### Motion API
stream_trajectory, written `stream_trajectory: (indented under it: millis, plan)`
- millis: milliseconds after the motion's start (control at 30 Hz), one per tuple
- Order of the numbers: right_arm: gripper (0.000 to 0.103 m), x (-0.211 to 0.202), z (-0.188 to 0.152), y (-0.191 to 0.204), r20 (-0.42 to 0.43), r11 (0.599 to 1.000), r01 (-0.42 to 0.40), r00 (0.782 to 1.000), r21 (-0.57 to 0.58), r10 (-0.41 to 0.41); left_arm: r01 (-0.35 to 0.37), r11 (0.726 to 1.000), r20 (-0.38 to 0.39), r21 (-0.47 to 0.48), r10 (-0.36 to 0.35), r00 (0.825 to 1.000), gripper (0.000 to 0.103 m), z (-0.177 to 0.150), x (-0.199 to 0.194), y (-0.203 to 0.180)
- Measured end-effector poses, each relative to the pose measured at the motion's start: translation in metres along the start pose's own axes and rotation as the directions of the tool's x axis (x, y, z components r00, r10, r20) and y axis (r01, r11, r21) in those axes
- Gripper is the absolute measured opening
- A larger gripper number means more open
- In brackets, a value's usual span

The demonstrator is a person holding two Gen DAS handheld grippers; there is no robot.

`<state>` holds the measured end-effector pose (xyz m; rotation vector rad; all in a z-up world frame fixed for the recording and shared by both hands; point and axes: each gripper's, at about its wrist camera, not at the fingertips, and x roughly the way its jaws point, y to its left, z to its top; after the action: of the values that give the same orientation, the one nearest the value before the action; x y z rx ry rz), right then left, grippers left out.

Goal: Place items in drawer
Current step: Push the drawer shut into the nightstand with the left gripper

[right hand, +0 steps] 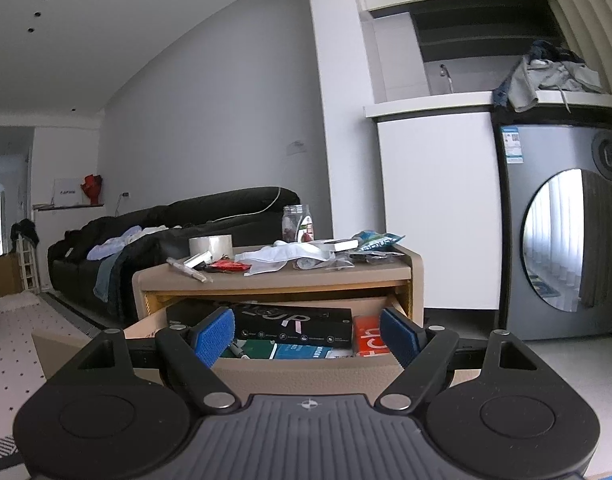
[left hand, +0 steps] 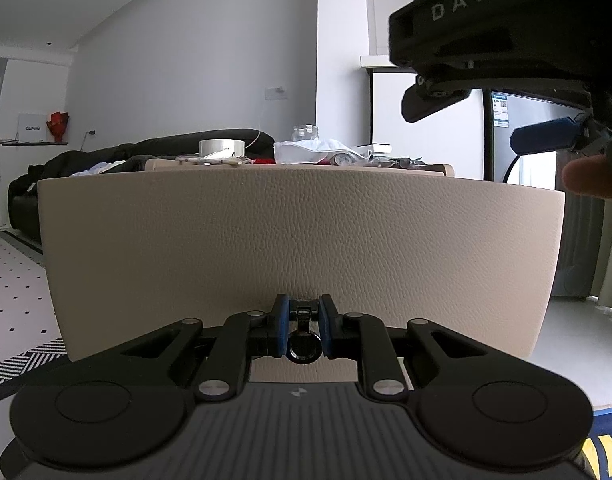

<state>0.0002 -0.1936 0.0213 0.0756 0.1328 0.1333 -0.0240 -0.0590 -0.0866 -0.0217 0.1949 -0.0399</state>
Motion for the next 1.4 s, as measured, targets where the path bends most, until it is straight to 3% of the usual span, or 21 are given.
stream_trajectory:
  millis: [300,1400]
  plan:
    - [0.083,0.003,-0.001,-0.009,-0.017,0.998,0.007,1.0,0.056,-0.006,-0.004,1.0,0.006,0.0,0.004,1.0,0.018,0.001,0.004,0.0]
    - [0.083,0.001,-0.002,-0.012,-0.027,0.999,0.029,0.999,0.021,-0.029,-0.003,1.0,-0.017,0.022,0.003,1.0,0.018,0.009,0.024,-0.001]
